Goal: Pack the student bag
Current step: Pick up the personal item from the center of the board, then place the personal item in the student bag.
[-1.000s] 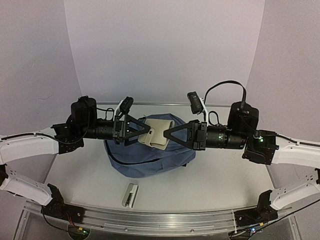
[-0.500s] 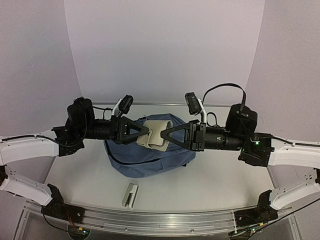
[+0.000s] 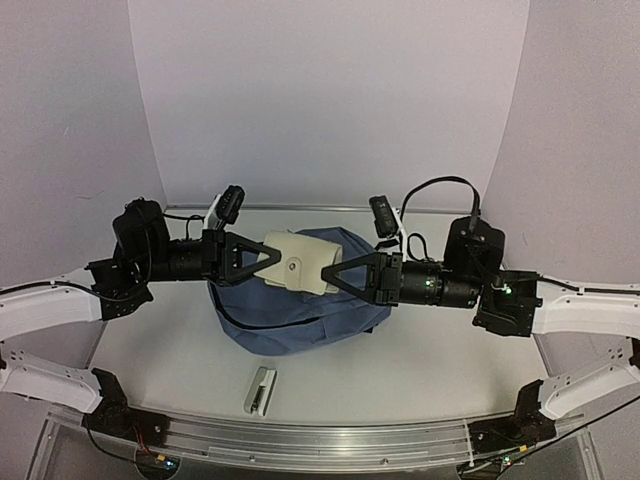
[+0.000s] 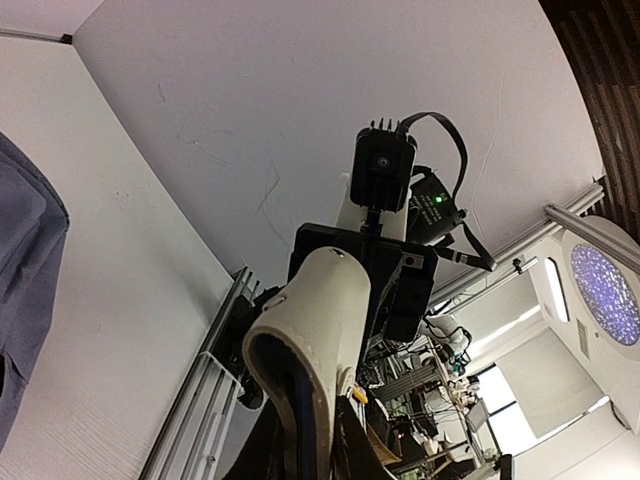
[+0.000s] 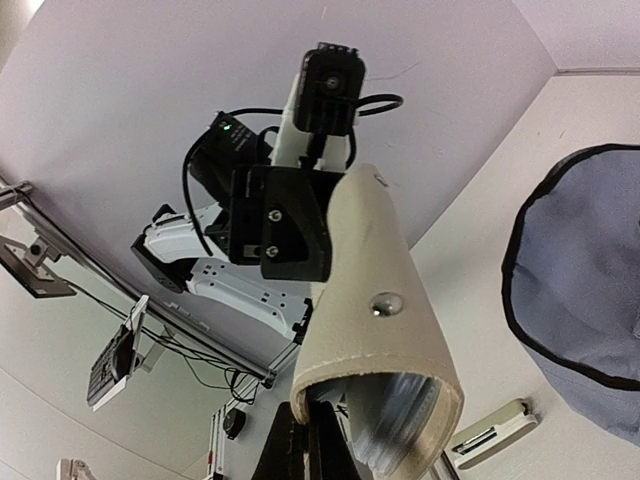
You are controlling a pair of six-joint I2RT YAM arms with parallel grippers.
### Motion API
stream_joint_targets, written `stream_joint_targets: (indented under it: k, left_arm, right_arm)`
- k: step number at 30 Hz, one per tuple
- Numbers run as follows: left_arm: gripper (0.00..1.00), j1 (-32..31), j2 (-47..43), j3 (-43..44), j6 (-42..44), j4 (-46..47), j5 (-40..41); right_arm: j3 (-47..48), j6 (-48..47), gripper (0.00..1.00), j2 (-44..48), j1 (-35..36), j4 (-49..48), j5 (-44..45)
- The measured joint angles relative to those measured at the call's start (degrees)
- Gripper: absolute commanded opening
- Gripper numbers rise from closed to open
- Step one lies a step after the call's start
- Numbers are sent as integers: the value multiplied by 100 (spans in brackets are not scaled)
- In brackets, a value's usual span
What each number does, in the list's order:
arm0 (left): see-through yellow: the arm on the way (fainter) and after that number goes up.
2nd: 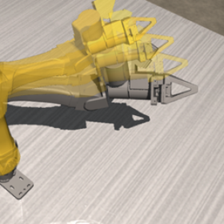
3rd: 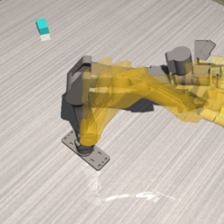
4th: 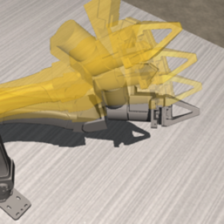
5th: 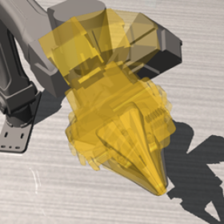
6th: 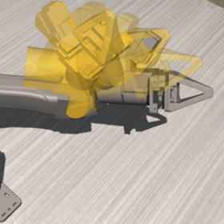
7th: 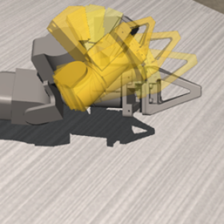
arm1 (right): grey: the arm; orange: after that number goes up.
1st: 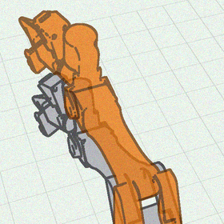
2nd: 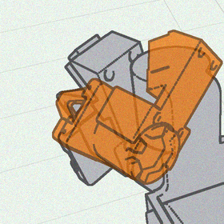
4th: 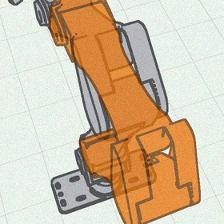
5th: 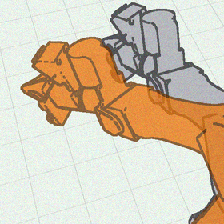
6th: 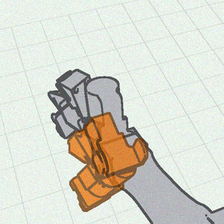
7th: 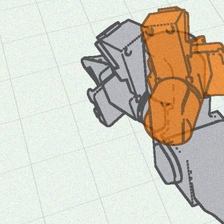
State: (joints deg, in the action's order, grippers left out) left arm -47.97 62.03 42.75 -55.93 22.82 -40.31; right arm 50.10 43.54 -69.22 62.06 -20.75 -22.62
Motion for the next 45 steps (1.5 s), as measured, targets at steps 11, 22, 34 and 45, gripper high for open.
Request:
stream_joint_targets:
  k: [11,22,34,45]
  left_arm:
    - [0,-126,-643,-52,288,-1858,1677]
    - [0,463,-878,758,293,-4275,3577]
    - [0,1233,-62,895,185,-4420,3172]
    - [0,1312,323,1111,86,-4085,2917]
  right_arm:
    - [524,-358,80,-246,-38,1222,1267]
    - [2926,-1020,76,-2232,-41,3743,3717]
    - [4768,-1655,63,-4366,-41,5240,5204]
    - [5441,-1926,50,-5024,-41,5690,5654]
